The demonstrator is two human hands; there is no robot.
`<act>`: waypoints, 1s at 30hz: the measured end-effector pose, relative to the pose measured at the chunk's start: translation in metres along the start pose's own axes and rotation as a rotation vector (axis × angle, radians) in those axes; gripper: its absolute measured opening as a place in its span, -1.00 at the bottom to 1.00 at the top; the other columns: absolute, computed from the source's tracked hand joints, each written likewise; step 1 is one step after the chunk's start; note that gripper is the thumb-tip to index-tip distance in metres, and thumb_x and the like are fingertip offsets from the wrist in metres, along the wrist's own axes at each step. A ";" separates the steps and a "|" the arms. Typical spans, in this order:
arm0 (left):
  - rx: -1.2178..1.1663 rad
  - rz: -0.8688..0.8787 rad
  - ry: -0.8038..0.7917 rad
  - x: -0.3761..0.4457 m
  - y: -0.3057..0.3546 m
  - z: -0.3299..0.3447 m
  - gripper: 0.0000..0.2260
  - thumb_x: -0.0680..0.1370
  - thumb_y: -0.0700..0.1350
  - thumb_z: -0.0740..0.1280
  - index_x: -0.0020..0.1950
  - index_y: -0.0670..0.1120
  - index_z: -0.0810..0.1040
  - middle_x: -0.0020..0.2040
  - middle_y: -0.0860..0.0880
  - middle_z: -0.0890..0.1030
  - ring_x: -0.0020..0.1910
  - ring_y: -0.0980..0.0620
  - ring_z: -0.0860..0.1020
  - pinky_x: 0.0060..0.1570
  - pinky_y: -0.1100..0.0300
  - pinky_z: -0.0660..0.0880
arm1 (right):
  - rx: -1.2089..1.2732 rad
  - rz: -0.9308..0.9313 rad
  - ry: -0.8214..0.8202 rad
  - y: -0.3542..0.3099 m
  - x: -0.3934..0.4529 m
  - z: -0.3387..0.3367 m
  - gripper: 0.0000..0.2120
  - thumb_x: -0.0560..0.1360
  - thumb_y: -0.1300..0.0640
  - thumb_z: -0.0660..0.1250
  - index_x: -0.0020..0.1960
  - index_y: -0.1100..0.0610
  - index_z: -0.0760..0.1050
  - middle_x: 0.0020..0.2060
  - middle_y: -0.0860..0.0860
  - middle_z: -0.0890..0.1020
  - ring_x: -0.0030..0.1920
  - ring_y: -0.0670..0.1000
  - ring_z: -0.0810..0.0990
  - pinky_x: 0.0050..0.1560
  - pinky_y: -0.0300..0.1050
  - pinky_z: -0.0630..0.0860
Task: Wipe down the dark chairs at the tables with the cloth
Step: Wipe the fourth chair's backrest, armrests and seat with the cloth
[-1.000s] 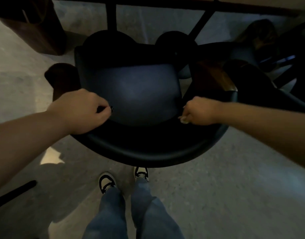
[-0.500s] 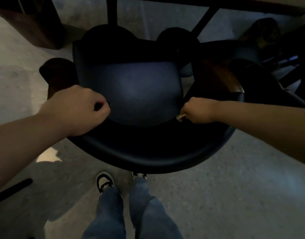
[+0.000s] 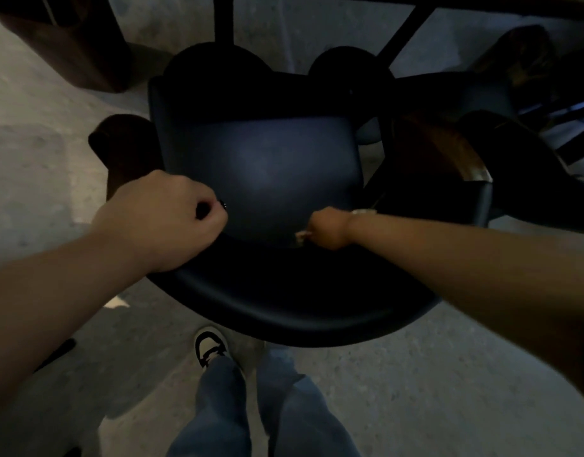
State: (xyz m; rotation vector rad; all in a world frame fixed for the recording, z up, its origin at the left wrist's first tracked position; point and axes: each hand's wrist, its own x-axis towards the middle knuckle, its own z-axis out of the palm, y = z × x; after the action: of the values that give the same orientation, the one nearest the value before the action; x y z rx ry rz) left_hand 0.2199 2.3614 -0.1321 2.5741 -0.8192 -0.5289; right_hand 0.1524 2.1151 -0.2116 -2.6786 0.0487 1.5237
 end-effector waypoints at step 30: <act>-0.029 -0.060 -0.001 -0.001 0.004 -0.001 -0.71 0.47 0.11 0.14 -0.31 0.02 0.55 -0.51 0.06 0.43 -0.49 0.08 0.44 -0.46 0.22 0.27 | 0.462 -0.113 0.177 -0.070 -0.019 -0.008 -0.81 0.56 0.21 0.18 -0.06 0.22 0.57 -0.06 0.24 0.61 0.01 0.16 0.60 -0.14 -0.18 0.35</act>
State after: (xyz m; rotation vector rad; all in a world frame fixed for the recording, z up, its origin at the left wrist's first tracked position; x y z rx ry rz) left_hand 0.2175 2.3593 -0.1291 2.5786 -0.7306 -0.5558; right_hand 0.1534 2.1846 -0.1888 -2.3867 0.2233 1.0793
